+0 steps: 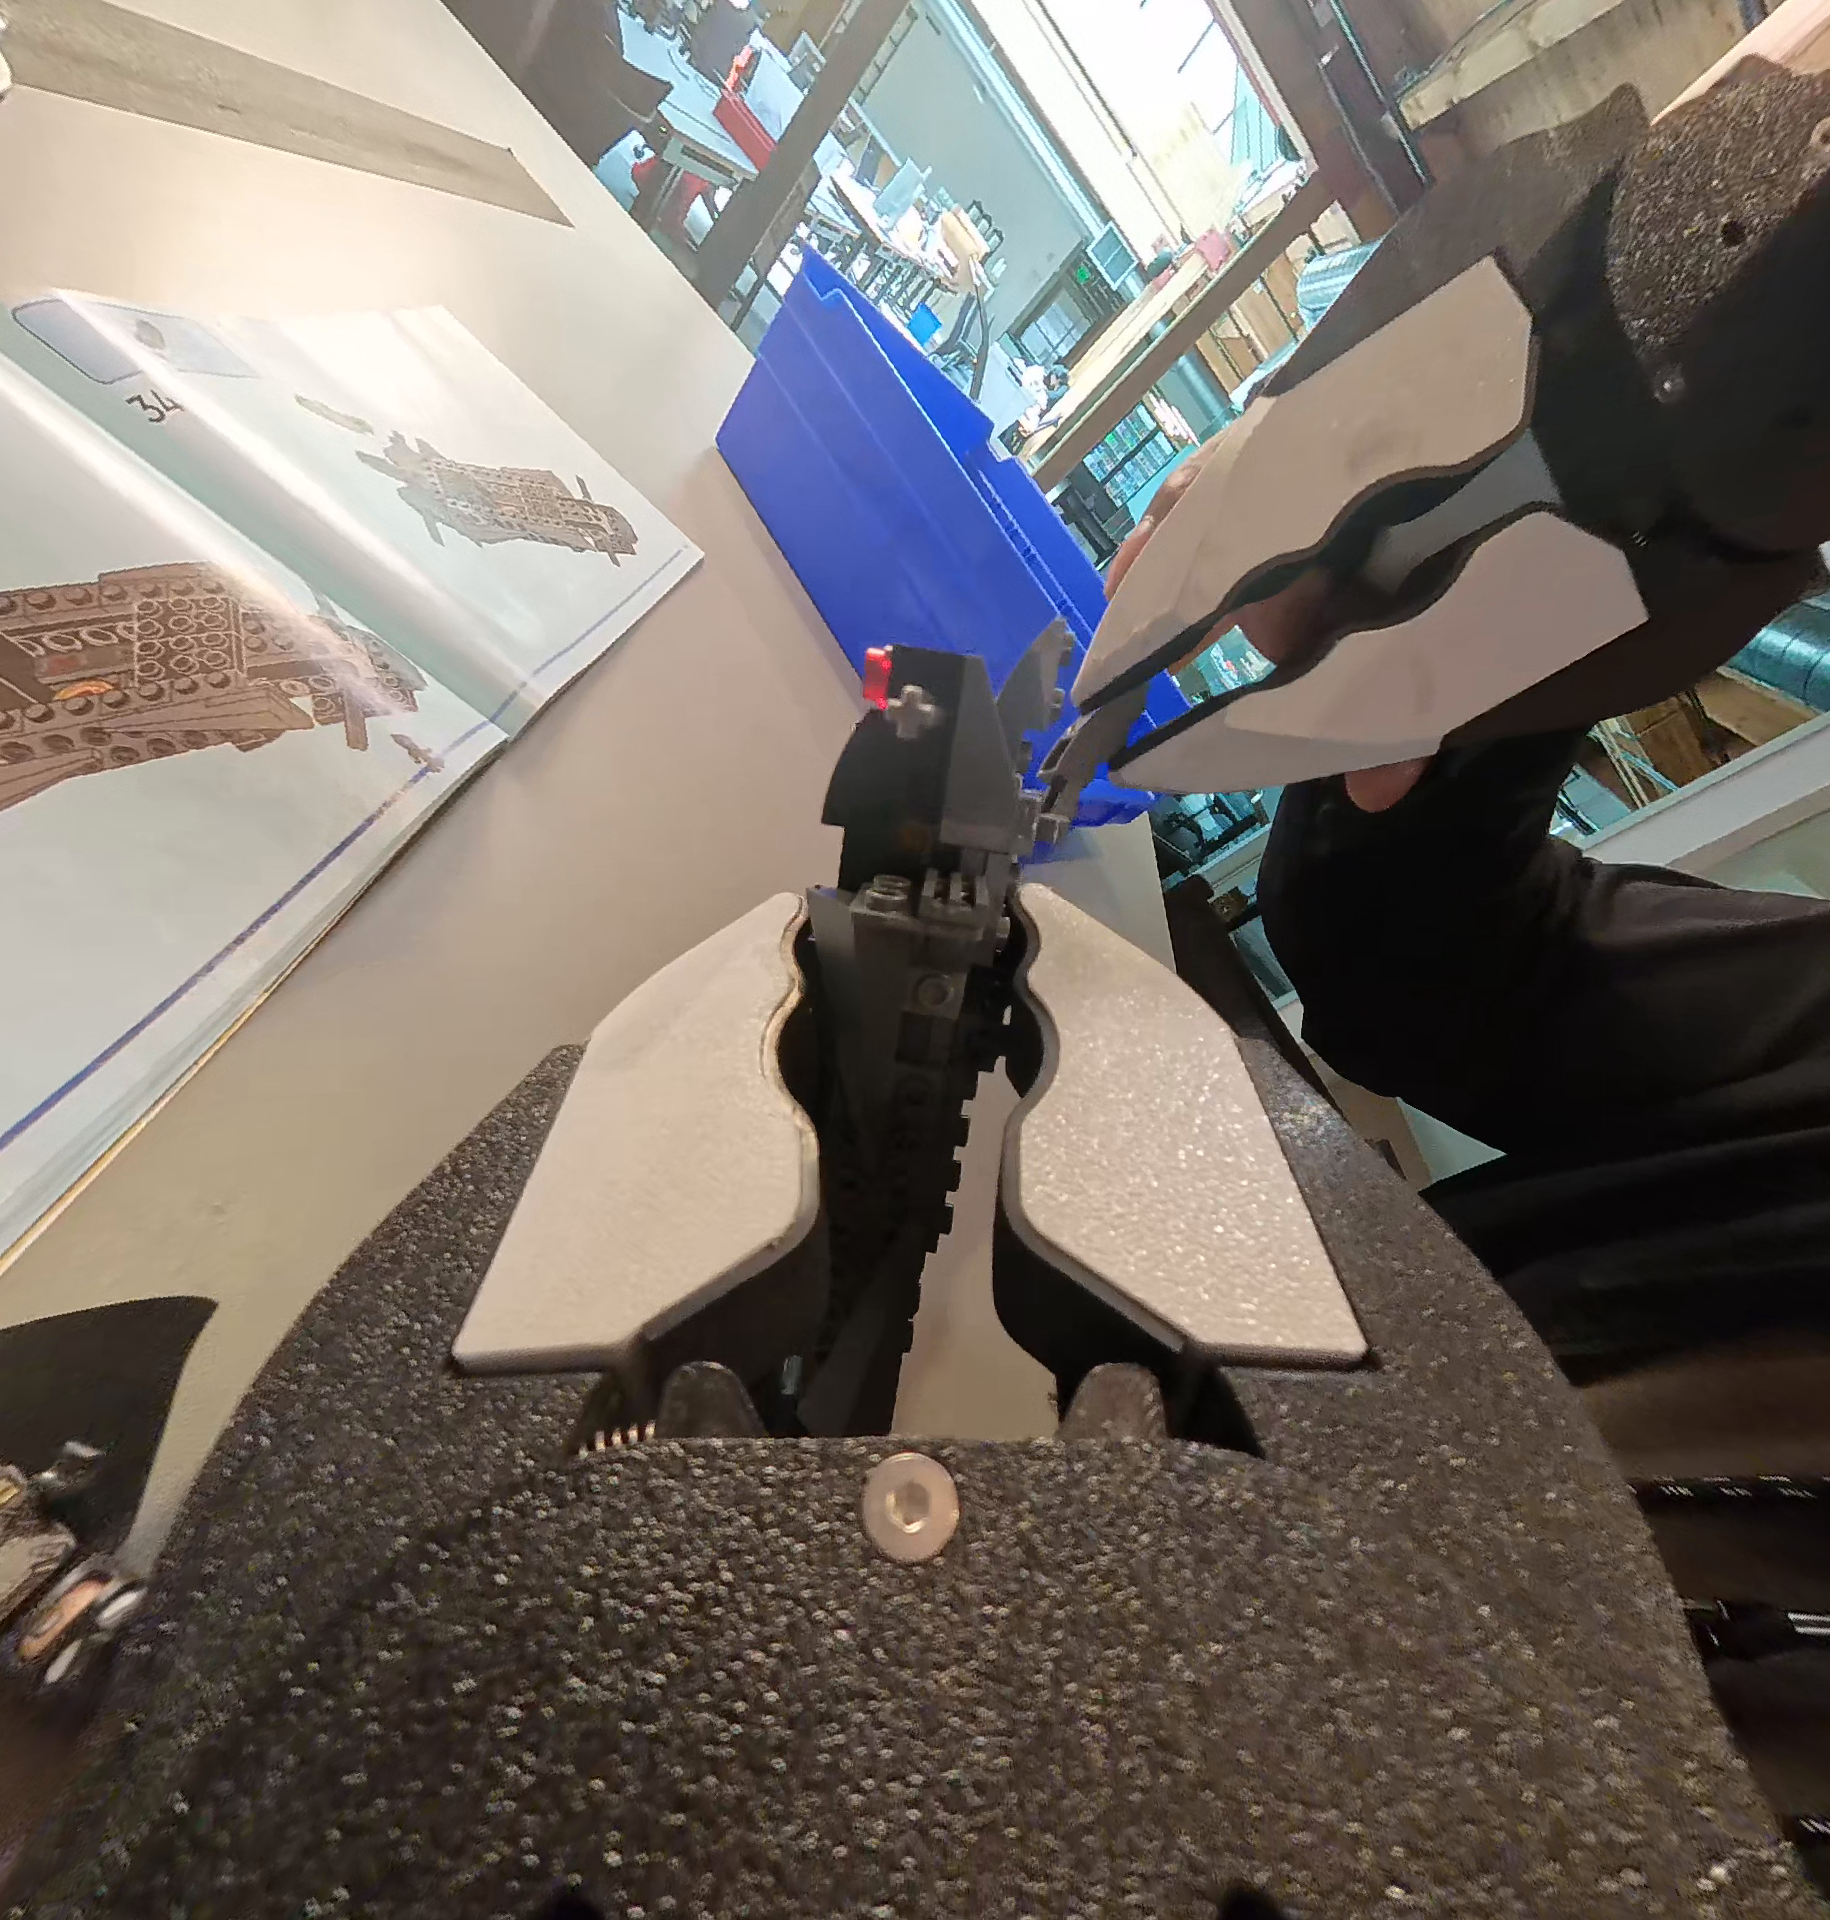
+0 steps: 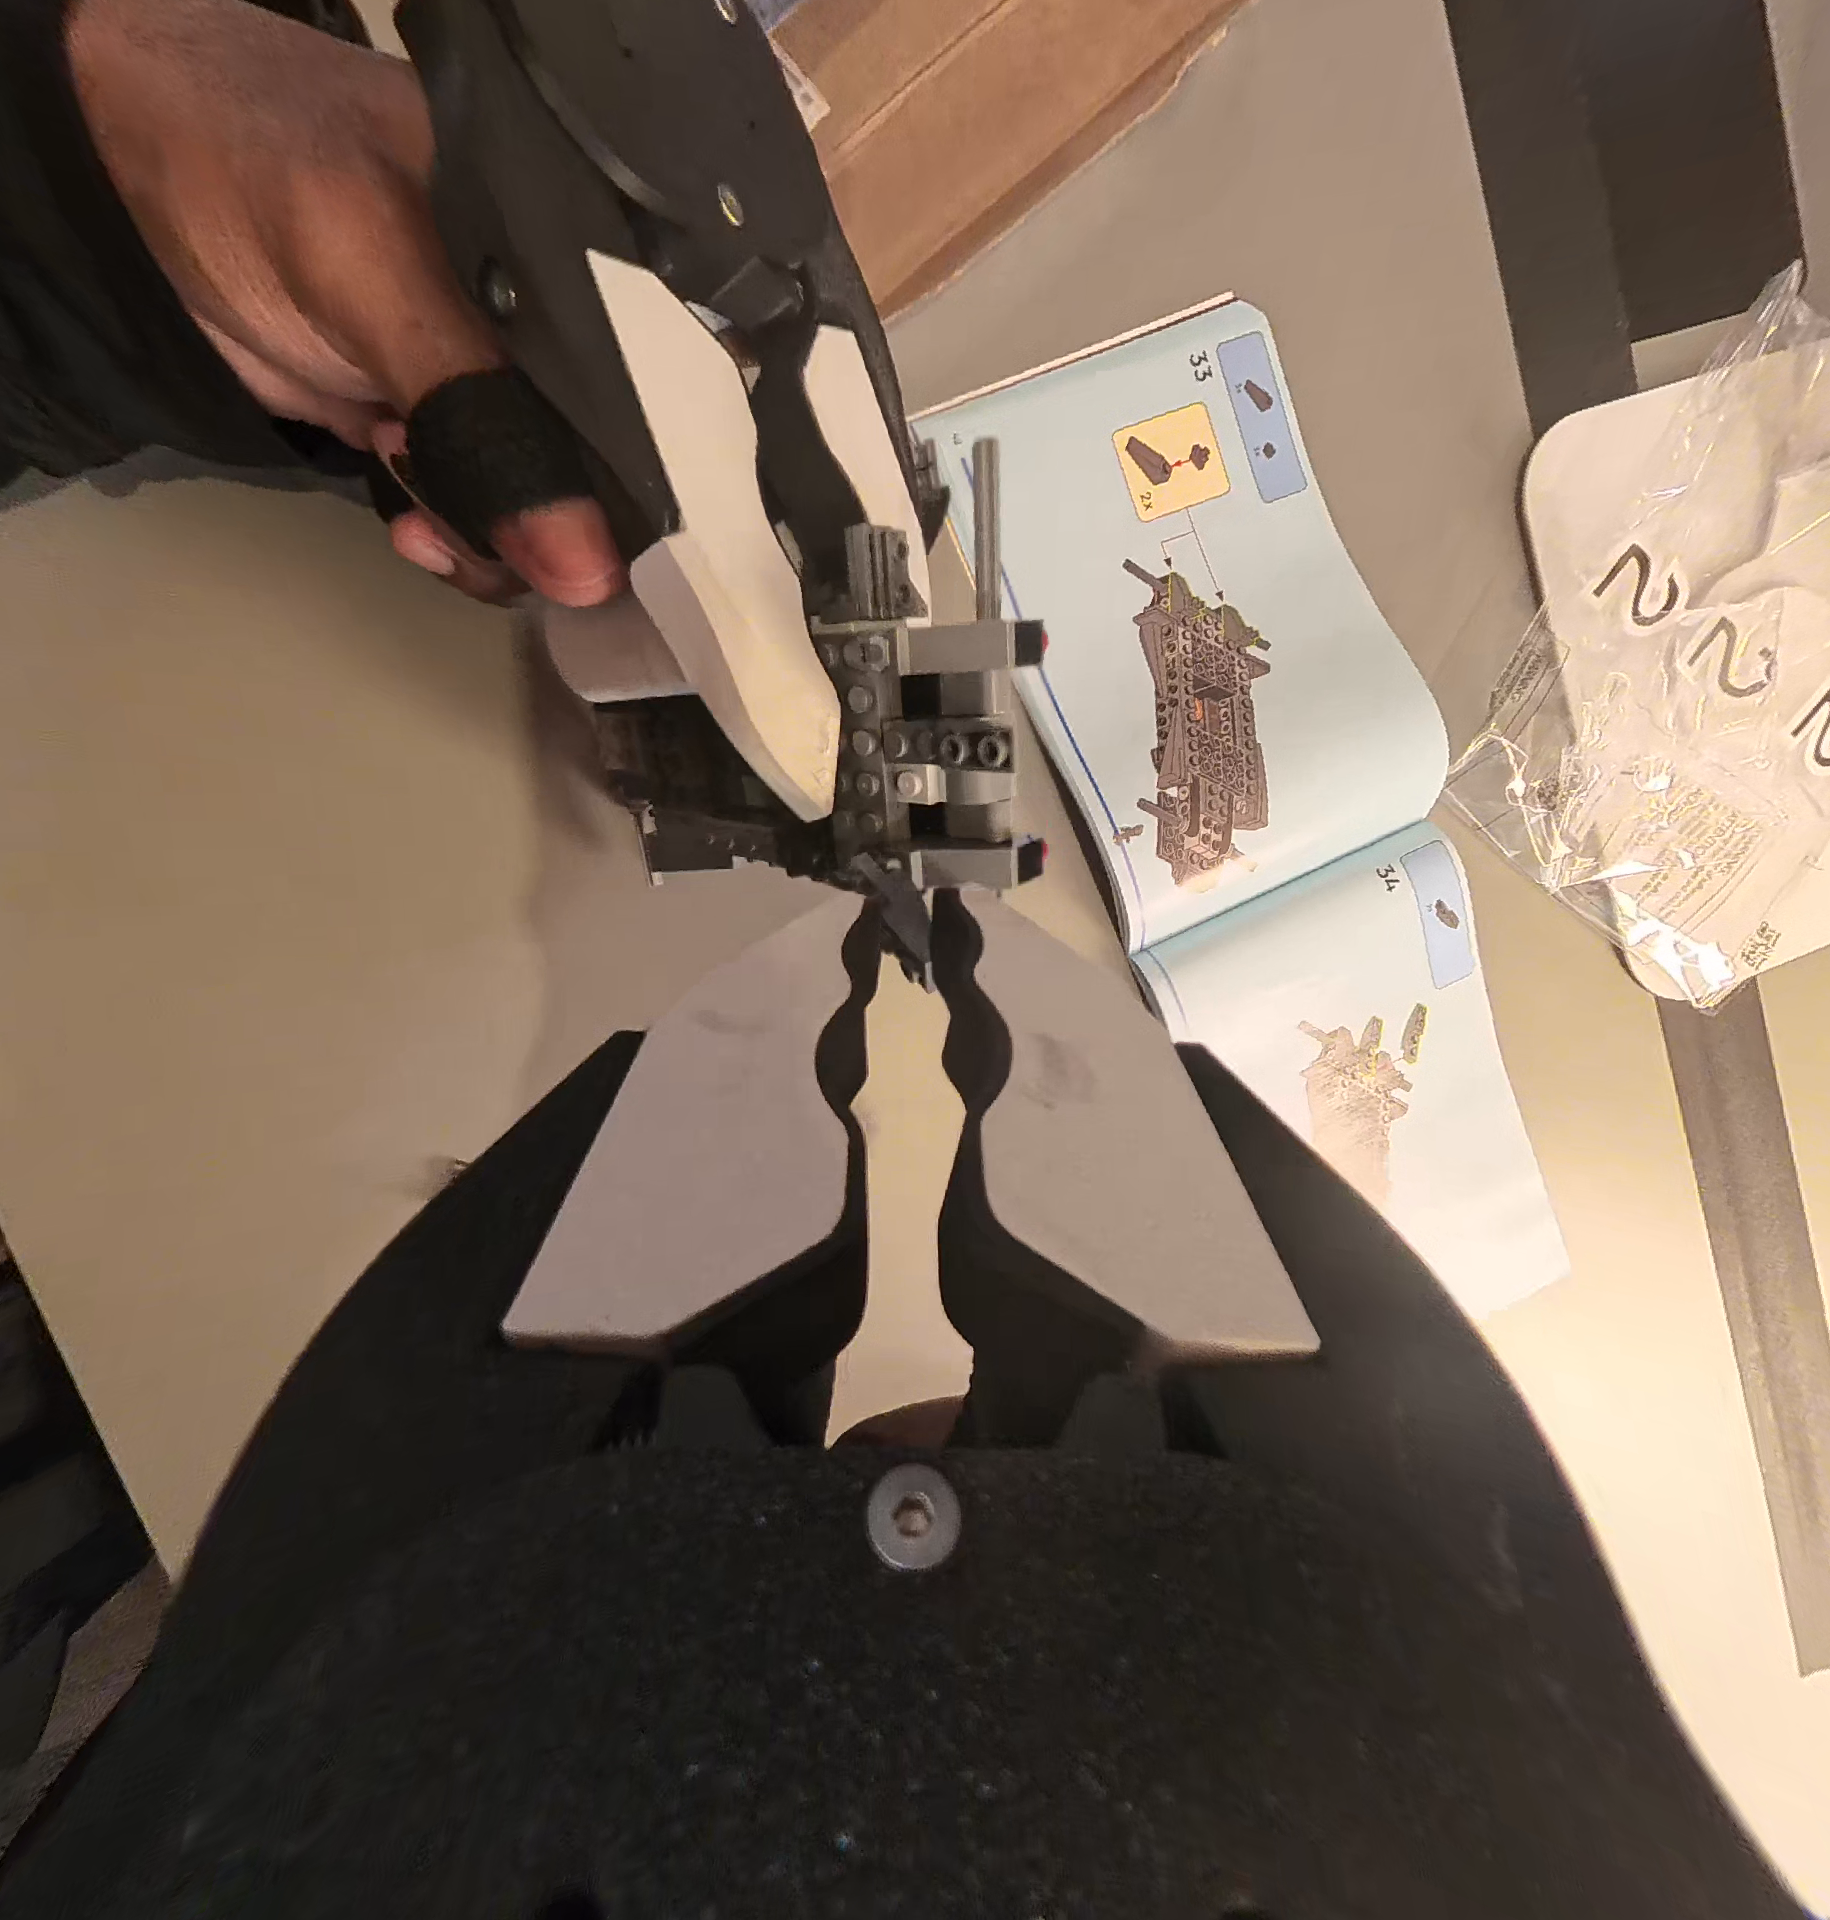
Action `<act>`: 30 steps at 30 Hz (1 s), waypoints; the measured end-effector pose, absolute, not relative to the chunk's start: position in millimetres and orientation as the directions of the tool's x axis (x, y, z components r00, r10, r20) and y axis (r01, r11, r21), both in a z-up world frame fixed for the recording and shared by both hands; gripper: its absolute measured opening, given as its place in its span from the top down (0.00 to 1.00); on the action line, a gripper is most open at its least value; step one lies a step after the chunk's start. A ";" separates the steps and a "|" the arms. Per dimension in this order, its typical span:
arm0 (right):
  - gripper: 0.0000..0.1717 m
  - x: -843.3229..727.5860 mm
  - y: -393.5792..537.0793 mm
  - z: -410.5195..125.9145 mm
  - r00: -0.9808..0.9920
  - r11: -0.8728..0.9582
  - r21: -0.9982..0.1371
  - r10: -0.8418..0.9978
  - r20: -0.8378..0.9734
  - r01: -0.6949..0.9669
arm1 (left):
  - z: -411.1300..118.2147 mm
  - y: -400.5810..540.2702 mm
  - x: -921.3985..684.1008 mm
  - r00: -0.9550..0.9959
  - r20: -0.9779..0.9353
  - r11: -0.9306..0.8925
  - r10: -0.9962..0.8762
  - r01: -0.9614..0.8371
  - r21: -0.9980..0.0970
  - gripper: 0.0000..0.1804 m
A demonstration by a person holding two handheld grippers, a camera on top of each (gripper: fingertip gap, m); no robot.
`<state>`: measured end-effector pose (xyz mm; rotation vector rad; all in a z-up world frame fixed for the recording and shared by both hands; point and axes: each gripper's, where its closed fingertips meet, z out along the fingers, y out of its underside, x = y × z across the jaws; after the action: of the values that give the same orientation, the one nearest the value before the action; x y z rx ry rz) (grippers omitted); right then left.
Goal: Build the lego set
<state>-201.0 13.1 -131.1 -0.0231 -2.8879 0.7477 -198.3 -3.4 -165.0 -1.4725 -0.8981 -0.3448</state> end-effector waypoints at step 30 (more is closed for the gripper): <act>0.88 -199.5 158.0 -244.4 -0.853 0.817 -0.374 0.510 0.115 0.438 | -165.7 -0.1 -195.8 0.618 0.753 0.163 0.226 0.738 -0.655 0.81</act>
<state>-199.5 158.0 -244.4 -0.7376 -2.7918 0.4998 -195.8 -0.1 -165.7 -1.3983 -0.8861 -0.4432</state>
